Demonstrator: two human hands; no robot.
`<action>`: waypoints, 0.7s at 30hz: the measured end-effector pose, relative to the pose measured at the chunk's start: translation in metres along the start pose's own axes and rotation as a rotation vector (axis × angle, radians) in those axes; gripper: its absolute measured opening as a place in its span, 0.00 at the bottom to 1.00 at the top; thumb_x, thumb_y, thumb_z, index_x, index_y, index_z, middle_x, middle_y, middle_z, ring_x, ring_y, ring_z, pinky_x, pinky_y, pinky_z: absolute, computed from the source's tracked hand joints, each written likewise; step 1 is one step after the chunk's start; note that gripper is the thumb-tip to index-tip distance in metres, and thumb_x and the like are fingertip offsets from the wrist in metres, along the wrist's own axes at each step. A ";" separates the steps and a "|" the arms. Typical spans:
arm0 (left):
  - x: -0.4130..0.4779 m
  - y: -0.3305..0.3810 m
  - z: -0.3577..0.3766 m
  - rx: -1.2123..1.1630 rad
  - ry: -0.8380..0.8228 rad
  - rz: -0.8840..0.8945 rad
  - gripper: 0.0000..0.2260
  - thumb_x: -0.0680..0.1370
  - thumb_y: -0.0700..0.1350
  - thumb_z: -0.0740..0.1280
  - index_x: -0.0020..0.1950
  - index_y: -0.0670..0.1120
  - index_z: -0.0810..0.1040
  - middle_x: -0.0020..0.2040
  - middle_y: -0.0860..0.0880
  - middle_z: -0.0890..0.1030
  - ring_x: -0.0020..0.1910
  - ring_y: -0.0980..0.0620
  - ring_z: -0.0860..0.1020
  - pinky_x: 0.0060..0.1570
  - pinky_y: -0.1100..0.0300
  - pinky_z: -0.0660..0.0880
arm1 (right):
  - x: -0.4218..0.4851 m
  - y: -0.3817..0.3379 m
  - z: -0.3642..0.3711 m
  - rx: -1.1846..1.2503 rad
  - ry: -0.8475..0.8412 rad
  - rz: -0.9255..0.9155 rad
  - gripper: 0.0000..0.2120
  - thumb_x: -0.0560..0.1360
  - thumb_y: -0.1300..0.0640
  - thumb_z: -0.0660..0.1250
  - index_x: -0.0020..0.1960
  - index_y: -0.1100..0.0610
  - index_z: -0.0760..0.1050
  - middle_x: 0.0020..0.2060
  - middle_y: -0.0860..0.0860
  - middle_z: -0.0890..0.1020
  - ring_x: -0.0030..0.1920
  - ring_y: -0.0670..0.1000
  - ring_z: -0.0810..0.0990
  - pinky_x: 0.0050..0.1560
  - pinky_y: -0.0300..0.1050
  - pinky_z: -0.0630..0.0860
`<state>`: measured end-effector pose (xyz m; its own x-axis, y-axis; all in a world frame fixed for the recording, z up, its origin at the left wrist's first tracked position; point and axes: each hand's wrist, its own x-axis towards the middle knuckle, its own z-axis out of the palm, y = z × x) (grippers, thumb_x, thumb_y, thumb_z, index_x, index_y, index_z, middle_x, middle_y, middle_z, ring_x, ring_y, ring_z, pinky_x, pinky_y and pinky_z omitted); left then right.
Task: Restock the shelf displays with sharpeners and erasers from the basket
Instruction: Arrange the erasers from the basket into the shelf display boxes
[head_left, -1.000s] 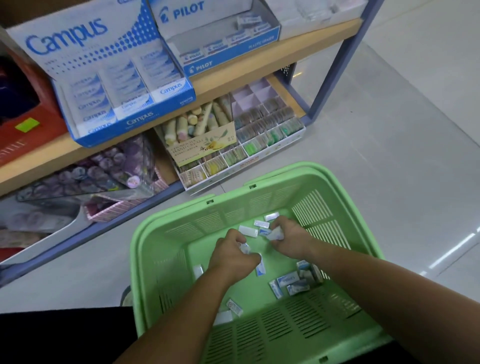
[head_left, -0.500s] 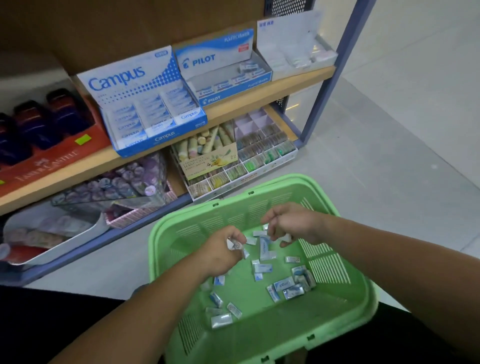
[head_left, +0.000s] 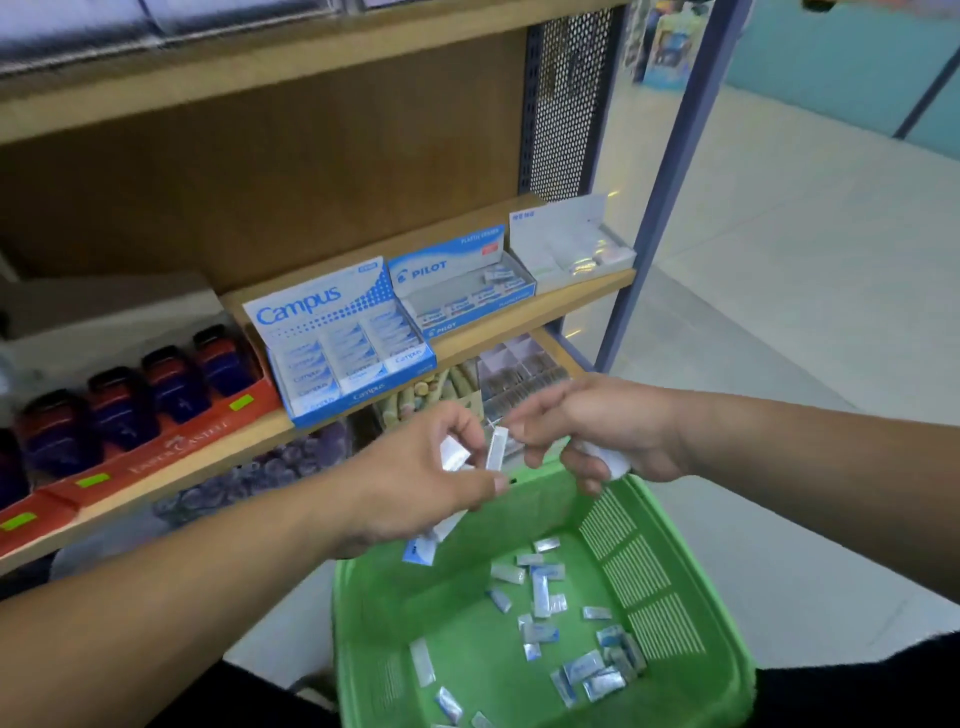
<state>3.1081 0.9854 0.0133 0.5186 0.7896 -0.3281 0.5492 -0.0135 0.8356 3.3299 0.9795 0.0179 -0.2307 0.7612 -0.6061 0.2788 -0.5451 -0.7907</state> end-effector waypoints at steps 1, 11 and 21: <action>0.001 0.006 -0.009 0.015 0.017 0.020 0.12 0.74 0.51 0.77 0.49 0.53 0.75 0.46 0.50 0.83 0.40 0.52 0.80 0.37 0.54 0.80 | -0.003 -0.009 0.001 0.045 -0.008 -0.036 0.10 0.79 0.60 0.70 0.59 0.58 0.82 0.44 0.58 0.84 0.20 0.50 0.64 0.28 0.42 0.71; 0.054 0.019 -0.045 -0.309 0.138 0.063 0.08 0.74 0.39 0.78 0.50 0.48 0.84 0.38 0.50 0.81 0.37 0.53 0.78 0.43 0.56 0.74 | 0.023 -0.074 -0.004 -0.002 0.256 -0.107 0.09 0.71 0.58 0.79 0.44 0.63 0.83 0.33 0.55 0.82 0.22 0.50 0.63 0.27 0.39 0.66; 0.099 0.007 -0.059 -0.439 0.134 0.045 0.12 0.74 0.40 0.78 0.54 0.51 0.85 0.39 0.46 0.82 0.35 0.51 0.79 0.40 0.58 0.73 | 0.053 -0.062 -0.026 0.166 0.169 -0.104 0.08 0.78 0.62 0.70 0.54 0.63 0.84 0.50 0.61 0.86 0.21 0.48 0.63 0.30 0.42 0.69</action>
<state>3.1245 1.0993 0.0127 0.4301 0.8672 -0.2510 0.1836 0.1882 0.9648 3.3245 1.0627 0.0375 -0.0872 0.8566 -0.5085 0.1015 -0.5001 -0.8600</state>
